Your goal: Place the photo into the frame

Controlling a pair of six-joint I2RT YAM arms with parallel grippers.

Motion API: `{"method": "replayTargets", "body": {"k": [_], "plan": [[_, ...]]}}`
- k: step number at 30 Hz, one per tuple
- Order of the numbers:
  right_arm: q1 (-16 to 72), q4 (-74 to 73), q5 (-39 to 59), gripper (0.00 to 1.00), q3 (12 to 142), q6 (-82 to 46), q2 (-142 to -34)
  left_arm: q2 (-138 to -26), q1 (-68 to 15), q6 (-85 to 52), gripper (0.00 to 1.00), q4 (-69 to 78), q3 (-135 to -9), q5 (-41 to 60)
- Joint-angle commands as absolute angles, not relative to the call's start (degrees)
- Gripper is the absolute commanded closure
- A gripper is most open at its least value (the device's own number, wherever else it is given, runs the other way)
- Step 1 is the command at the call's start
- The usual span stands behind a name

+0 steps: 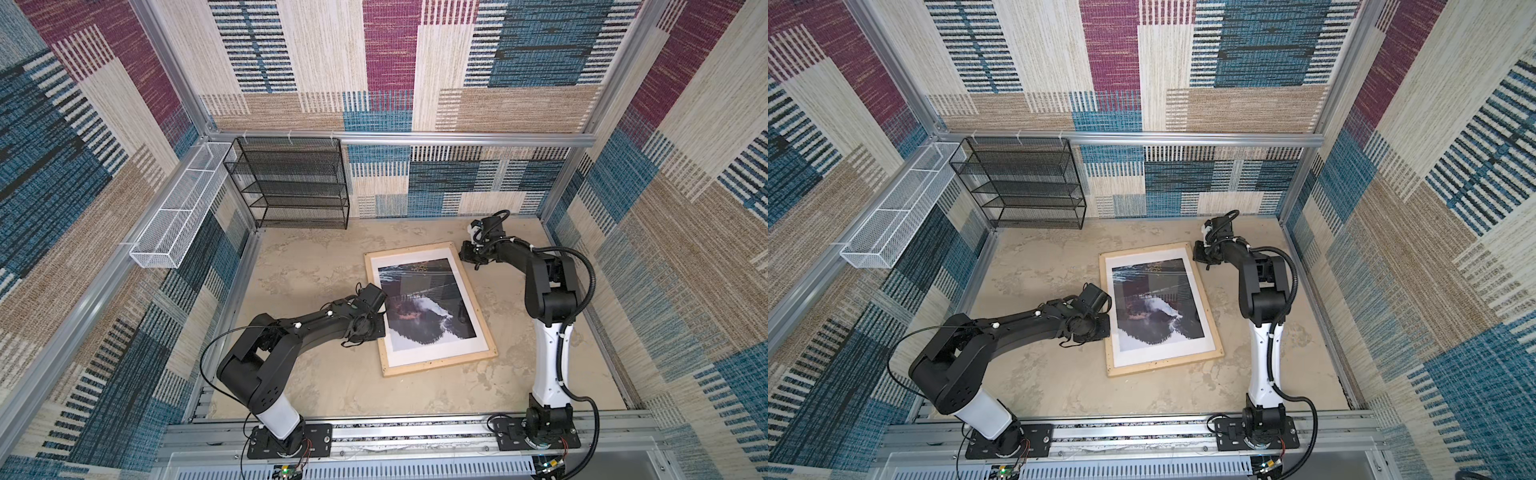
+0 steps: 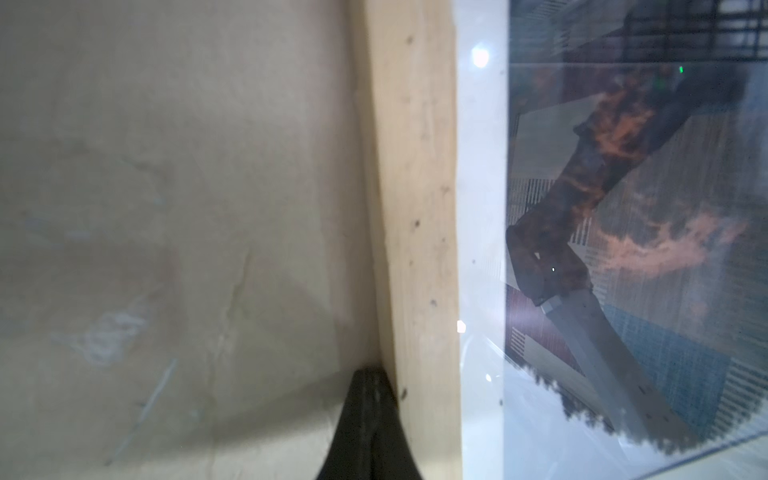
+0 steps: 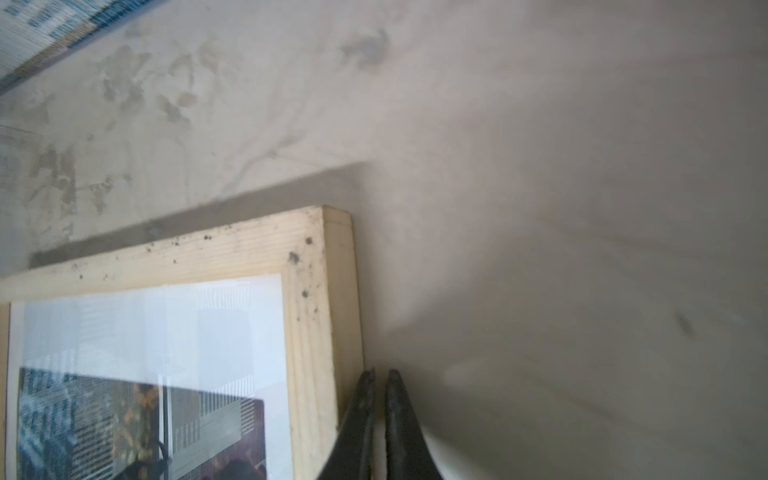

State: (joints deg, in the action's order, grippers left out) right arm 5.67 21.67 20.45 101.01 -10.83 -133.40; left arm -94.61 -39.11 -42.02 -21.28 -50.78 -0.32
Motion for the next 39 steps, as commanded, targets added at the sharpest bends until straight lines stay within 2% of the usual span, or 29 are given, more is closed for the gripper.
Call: {"method": "replayTargets", "body": {"k": [1, 8, 10, 17, 22, 28, 33, 39], "plan": [[10.0, 27.0, 24.3, 0.88, 110.0, -11.9, -138.8, -95.8, -41.9, -45.2, 1.0, -24.7, -50.3, 4.5], [21.6, 37.3, 29.2, 0.89, 136.4, -12.9, -153.1, -97.6, -47.3, -45.0, 1.0, -24.8, -53.0, 5.1], [22.3, 37.4, 29.6, 0.89, 137.0, -13.3, -152.7, -95.6, -48.4, -44.7, 1.0, -25.2, -53.2, 4.7], [21.3, 33.8, 25.8, 0.85, 127.7, -11.6, -141.5, -89.1, -49.4, -42.1, 1.0, -30.4, -58.6, 2.9], [20.0, 29.6, 23.1, 0.85, 115.5, -11.1, -131.8, -90.0, -48.0, -36.7, 1.0, -36.3, -68.1, -3.1], [19.1, 22.7, 19.8, 0.86, 92.9, -11.1, -115.3, -98.0, -40.2, -30.2, 1.0, -36.8, -80.0, -8.7], [19.4, 16.4, 19.1, 0.93, 69.5, -14.5, -98.5, -110.7, -34.1, -25.8, 1.0, -37.6, -93.5, -8.8], [21.7, 15.6, 17.0, 0.95, 48.5, -20.7, -79.5, -127.5, -29.6, -22.2, 1.0, -42.9, -114.8, -9.4]]}}
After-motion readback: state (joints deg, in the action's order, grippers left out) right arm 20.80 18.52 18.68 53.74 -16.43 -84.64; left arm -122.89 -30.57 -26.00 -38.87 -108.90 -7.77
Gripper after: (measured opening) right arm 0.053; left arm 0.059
